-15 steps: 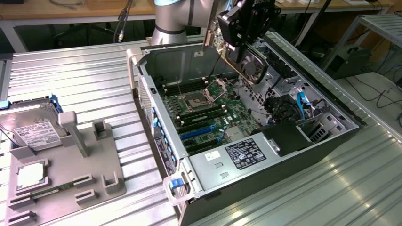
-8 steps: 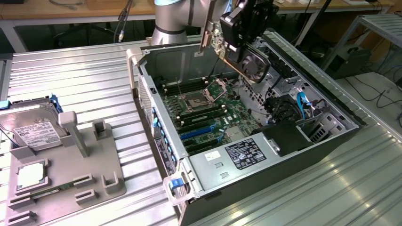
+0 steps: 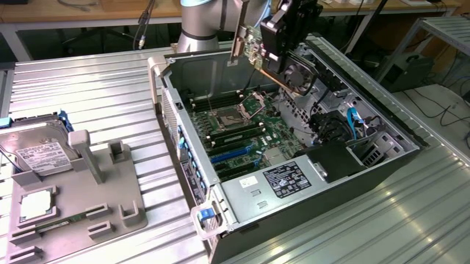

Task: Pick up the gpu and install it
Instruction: 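Insert the gpu into the slot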

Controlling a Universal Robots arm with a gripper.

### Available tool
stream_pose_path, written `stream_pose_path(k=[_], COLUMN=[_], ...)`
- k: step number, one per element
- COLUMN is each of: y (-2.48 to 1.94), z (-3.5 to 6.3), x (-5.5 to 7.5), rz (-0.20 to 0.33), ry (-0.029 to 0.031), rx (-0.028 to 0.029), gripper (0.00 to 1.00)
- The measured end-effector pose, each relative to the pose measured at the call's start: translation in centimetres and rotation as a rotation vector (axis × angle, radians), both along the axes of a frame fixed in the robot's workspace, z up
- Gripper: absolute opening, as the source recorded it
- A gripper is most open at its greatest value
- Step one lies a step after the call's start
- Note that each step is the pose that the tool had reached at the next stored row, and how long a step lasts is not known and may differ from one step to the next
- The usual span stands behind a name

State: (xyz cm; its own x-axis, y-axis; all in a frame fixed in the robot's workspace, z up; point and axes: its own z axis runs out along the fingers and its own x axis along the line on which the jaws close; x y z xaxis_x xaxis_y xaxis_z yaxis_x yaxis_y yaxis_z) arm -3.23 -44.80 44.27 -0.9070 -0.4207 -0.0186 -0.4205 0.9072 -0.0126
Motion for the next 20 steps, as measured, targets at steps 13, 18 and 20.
stream_pose_path(k=[13, 18, 20], y=[0.00, 0.00, 0.00], z=[0.00, 0.00, 0.00], x=[0.00, 0.00, 0.00], rz=[0.184, 0.257, 0.287], ry=[0.0000, 0.0000, 0.0000], rx=[0.0000, 0.0000, 0.0000], gripper=[0.28, 0.28, 0.28])
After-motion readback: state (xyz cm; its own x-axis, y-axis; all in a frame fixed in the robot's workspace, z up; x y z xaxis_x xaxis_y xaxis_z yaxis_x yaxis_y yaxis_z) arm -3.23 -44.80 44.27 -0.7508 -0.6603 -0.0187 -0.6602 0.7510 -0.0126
